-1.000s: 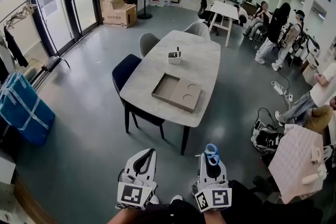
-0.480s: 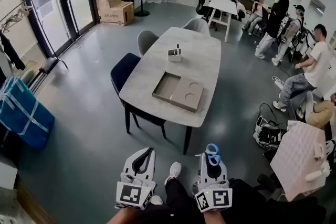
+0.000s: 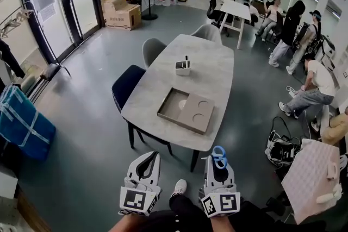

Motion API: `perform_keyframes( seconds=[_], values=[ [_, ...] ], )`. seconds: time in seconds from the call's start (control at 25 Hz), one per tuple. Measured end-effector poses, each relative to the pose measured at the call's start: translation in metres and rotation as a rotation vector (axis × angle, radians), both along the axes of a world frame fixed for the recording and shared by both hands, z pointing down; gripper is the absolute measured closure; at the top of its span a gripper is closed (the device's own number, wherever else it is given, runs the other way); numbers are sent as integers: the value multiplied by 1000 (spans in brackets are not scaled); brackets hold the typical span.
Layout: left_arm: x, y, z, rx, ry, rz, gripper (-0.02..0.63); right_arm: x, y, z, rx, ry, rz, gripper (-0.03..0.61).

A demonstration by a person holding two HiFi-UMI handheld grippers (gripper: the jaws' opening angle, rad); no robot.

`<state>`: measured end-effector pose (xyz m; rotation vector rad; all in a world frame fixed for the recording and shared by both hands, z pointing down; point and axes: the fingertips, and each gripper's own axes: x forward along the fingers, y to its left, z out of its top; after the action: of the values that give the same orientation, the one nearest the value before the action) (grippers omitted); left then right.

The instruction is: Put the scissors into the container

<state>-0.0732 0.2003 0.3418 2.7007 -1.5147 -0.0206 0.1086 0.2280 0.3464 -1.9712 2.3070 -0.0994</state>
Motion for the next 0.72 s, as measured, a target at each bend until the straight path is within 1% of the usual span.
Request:
perform_keyframes(
  seconds=[0.36, 0.72],
  values=[
    [19, -76, -1, -22, -5, -32, 597, 25, -81, -5, -13, -6, -22, 545],
    [31, -144, -4, -16, -6, -97, 598, 47, -155, -5, -10, -11, -70, 545]
  ],
)
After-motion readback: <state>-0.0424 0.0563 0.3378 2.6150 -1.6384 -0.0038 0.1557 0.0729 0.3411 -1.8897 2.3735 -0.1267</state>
